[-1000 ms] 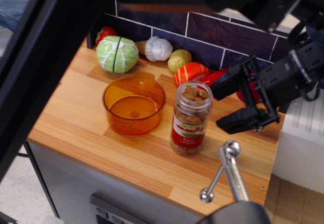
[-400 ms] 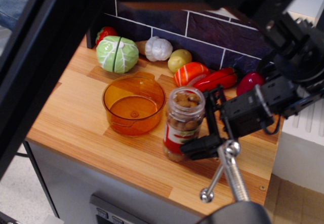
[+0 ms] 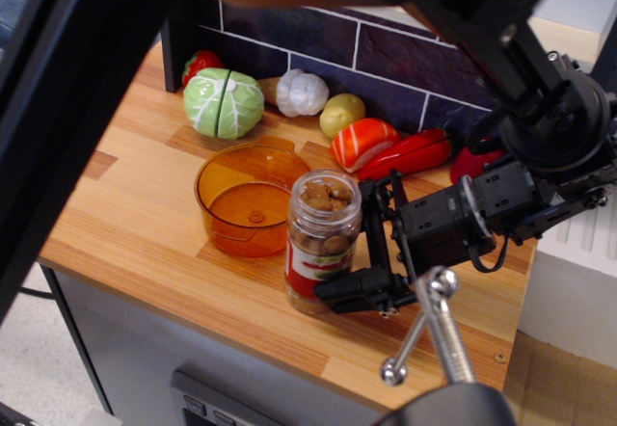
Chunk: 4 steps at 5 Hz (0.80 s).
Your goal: Pour almonds in pot
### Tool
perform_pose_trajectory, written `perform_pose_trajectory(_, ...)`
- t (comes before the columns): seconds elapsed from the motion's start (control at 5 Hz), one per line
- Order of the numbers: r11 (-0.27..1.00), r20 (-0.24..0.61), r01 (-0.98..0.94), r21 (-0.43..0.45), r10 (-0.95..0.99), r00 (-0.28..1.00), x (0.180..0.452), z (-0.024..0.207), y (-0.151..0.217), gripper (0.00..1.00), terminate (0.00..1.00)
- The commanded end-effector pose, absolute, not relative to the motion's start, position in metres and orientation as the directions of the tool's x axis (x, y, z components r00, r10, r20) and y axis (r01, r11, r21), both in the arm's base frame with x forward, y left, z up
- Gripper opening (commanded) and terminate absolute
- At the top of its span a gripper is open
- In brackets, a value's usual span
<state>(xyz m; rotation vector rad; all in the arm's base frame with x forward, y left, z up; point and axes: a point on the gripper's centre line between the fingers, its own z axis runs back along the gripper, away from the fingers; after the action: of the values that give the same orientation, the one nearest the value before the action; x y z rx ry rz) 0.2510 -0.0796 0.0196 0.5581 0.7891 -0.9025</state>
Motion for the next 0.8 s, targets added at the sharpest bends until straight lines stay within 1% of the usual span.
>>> perform_pose_trajectory(0.0, 0.53, -0.582, 0.826, -0.193, -0.739, 0.339, 0.248, 0.067, -0.092, 0.0, 0.0)
perform_pose_trajectory(0.2, 0.479, -0.402, 0.797, -0.369, -0.855, 0.327, 0.255, 0.079, -0.098, 0.0, 0.0)
perform_pose_trajectory(0.4, 0.414, -0.202, 0.737, -0.534, -0.909, 0.364, 0.263, 0.085, -0.095, 0.0, 0.0)
perform_pose_trajectory(0.6, 0.331, -0.045, 0.731, -0.597, -0.923, 0.381, 0.27, 0.085, -0.092, 0.0, 0.0)
